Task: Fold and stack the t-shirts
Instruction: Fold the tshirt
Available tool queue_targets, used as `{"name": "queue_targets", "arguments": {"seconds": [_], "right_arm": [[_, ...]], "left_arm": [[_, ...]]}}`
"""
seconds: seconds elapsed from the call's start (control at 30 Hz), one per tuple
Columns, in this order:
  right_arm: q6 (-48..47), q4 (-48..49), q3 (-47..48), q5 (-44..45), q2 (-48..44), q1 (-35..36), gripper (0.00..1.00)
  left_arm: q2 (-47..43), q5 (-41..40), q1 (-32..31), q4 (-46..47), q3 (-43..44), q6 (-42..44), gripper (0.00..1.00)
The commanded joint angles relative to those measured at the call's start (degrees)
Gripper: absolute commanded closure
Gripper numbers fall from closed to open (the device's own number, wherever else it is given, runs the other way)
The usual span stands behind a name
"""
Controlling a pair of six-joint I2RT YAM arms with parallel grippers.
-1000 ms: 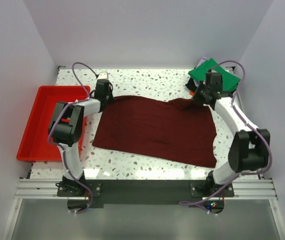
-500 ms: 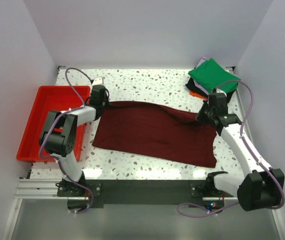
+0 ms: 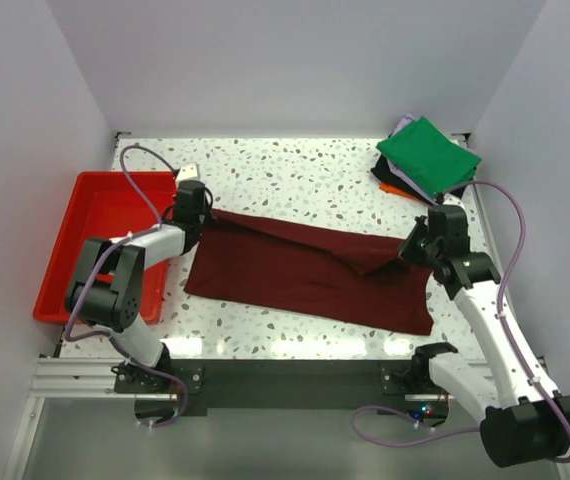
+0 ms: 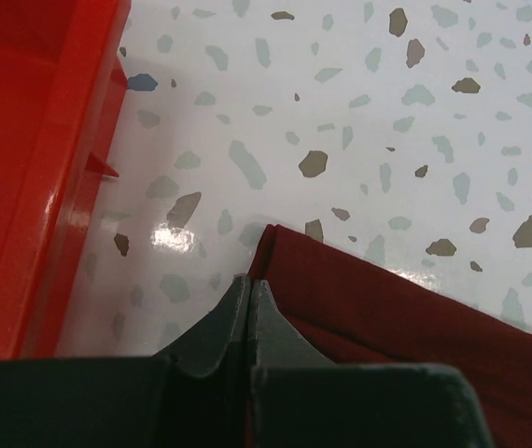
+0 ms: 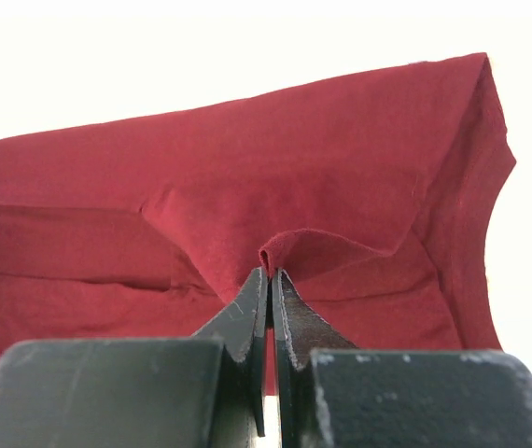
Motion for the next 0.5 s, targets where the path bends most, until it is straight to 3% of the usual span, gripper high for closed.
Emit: {"name": "queue_targets", "arguments": {"seconds": [0.0,0.47], "right_arm": [[0.7,-2.9,-0.5,-1.1,-2.1,0.5,1.0],[0.6,-5.8,-2.3,-2.5,-6.7,0.6,1.0]], "left_arm": [[-3.4,-2.2,0.5,2.3,-1.7,-1.4,1.0],[-7.5,-2.9,0.5,1.9,-5.9,-2.5,1.0]]}}
